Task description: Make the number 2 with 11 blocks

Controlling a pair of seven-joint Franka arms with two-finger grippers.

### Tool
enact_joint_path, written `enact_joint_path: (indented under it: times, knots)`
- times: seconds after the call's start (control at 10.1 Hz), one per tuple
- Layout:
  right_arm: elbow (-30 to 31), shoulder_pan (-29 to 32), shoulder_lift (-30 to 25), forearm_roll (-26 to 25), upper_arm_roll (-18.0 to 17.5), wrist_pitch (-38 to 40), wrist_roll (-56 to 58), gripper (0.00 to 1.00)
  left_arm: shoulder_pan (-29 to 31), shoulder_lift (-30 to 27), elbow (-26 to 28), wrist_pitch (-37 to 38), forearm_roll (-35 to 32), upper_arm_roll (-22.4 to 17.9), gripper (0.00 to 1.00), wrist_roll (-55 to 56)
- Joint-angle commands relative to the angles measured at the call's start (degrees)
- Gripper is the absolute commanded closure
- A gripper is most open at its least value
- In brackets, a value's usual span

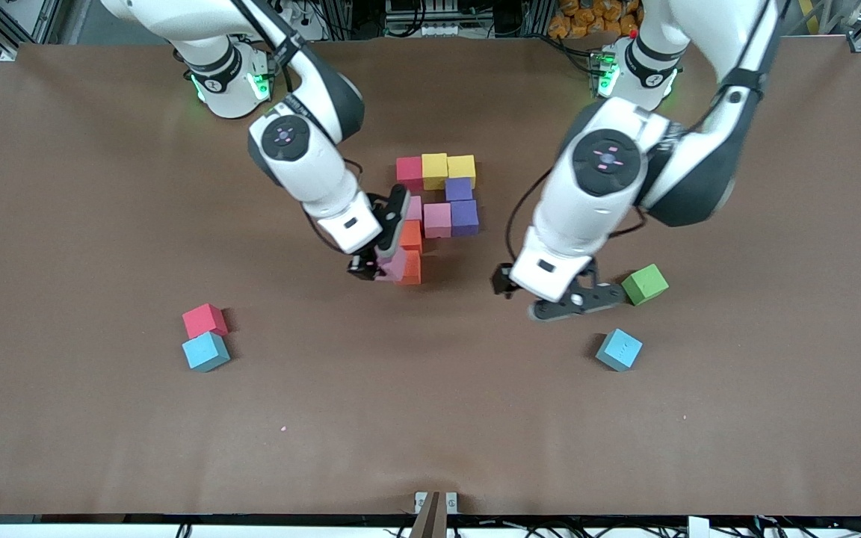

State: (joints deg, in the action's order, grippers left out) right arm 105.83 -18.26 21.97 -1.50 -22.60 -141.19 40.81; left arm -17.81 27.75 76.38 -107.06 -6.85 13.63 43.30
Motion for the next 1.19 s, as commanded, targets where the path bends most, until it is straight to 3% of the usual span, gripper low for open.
enact_joint_path:
  times: [0.0, 0.4, 1.09]
  knots:
    - [-8.31, -6.32, 6.82, -2.35, 2.03, 1.62, -0.55, 0.72, 3.91, -2.08, 1.57, 1.85, 1.40, 0.25, 0.00, -5.66]
    - [-18.53, -12.67, 15.90, -6.05, 5.11, 5.39, 0.32, 0.76, 9.10, -1.65, 1.58, 1.85, 1.40, 0.17, 0.00, -11.47]
    - [-19.60, -15.23, 21.62, -5.26, 8.10, 5.40, 0.59, 0.74, 10.60, 2.31, 2.45, 1.33, 0.44, -0.45, 0.00, -17.26]
